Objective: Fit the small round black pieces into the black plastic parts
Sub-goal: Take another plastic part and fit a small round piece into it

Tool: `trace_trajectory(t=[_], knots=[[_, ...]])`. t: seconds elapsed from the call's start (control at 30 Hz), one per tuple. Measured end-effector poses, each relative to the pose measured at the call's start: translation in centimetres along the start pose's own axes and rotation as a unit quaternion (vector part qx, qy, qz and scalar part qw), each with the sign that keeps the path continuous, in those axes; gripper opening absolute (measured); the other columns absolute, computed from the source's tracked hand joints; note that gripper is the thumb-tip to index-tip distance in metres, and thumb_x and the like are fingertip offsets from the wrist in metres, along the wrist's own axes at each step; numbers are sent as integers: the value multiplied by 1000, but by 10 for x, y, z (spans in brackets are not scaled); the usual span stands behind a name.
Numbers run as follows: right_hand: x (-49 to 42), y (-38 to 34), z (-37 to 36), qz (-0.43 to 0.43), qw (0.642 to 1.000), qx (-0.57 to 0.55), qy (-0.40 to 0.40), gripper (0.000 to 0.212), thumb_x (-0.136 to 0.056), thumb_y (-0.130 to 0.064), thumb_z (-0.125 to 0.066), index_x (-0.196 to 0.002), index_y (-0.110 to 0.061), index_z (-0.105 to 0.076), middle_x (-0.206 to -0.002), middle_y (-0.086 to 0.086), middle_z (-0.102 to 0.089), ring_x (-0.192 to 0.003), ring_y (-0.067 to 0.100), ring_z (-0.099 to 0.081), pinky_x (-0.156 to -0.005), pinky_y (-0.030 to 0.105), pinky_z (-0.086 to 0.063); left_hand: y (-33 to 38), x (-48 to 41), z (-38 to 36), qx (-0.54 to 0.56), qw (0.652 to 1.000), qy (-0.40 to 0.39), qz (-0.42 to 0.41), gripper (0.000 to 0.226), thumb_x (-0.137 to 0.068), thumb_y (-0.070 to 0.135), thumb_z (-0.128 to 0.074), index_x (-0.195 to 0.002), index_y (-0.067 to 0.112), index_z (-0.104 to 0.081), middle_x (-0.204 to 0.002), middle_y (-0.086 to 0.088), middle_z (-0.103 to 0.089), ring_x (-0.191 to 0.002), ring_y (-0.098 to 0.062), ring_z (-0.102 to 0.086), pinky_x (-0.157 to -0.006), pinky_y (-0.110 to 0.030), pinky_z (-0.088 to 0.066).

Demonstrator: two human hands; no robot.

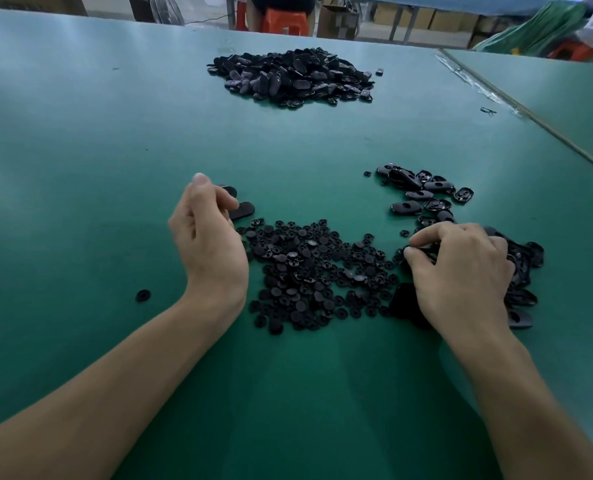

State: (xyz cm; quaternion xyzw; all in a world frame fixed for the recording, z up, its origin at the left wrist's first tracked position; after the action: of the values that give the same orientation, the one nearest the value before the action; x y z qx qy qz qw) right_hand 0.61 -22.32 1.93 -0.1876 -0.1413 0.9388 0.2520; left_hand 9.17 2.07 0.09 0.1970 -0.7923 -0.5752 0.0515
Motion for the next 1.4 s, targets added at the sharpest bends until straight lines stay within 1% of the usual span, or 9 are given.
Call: trace_trajectory(t=[0.1, 0.2, 0.27, 0.37, 0.57, 0.73, 0.9, 1.17, 1.4], knots=[[0, -2, 6, 29, 998, -33, 44, 7, -92, -25, -69, -99, -23, -71, -104, 5, -67, -107, 33, -52, -84, 33, -30, 3, 4, -3, -40, 998, -28, -35, 41, -97, 33, -36, -59, 19, -46, -46, 15, -38, -48, -5, -31, -55, -28, -26], [-1, -9, 11, 76, 985, -139, 64, 3, -92, -21, -69, -95, -21, -69, -86, -4, -69, -90, 22, -64, -87, 36, -51, 11, 12, -10, -71, 989, -83, -95, 47, -100, 29, -37, -56, 16, -44, -44, 14, -39, -47, -4, -31, -53, -24, -26], [3, -20, 13, 110, 963, -241, 57, 9, -90, -18, -72, -89, -25, -67, -79, -17, -66, -79, 5, -64, -78, 16, -51, 16, 20, -18, -91, 974, -154, -138, 49, -101, 28, -42, -54, 15, -44, -45, 14, -41, -44, -1, -33, -50, -17, -28], [11, -39, 5, 130, 906, -401, -22, 20, -86, -14, -76, -84, -31, -67, -76, -13, -70, -74, 2, -66, -71, 12, -50, 16, 28, -25, -131, 946, -248, -160, 45, -94, 38, -52, -62, 7, -55, -51, 6, -46, -48, -3, -35, -50, -17, -31], [23, -55, -3, 151, 814, -545, -130, 25, -89, 3, -67, -91, -21, -72, -86, -5, -76, -81, 7, -70, -75, 17, -53, 8, 33, -30, -170, 922, -333, -101, 23, -79, 45, -72, -94, 28, -75, -77, 9, -73, -68, -10, -64, -64, -23, -48], [27, -55, -8, 136, 840, -509, -134, 37, -89, -1, -69, -110, -31, -68, -98, -12, -73, -89, 7, -69, -78, 18, -53, 6, 31, -32, -127, 927, -342, -92, 14, -85, 14, -77, -89, 27, -74, -79, 15, -75, -70, 2, -67, -66, -11, -48], [35, -57, -8, 160, 896, -407, -80, 21, -89, -15, -72, -108, -26, -72, -89, -17, -72, -84, 2, -68, -76, 15, -52, 6, 27, -29, -104, 941, -314, -67, 7, -83, 22, -72, -82, 28, -68, -76, 9, -73, -68, -6, -64, -63, -20, -50], [31, -51, -4, 116, 881, -457, -39, 16, -92, -19, -66, -101, -31, -72, -86, -16, -73, -81, 10, -71, -77, 29, -57, 7, 29, -31, -116, 931, -342, -61, 13, -84, 22, -72, -93, 32, -73, -83, -1, -75, -69, -11, -63, -59, -31, -49], [29, -48, -7, 92, 860, -499, -47, 21, -92, -11, -69, -94, -32, -71, -82, -10, -74, -77, 11, -71, -72, 20, -54, 6, 31, -30, -113, 930, -347, -48, 17, -84, 18, -70, -96, 29, -73, -81, 7, -76, -67, -1, -63, -66, -17, -51]])
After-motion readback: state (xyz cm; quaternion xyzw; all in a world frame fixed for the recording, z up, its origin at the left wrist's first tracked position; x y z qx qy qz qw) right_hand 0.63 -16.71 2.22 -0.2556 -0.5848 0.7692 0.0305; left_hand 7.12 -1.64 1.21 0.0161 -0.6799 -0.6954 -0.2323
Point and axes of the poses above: each hand's wrist, its own x-axis away from the middle knuckle, its own z-axis out of the back of the hand, y = z × x, the point moved 5 cm from there along -x, towards the middle knuckle
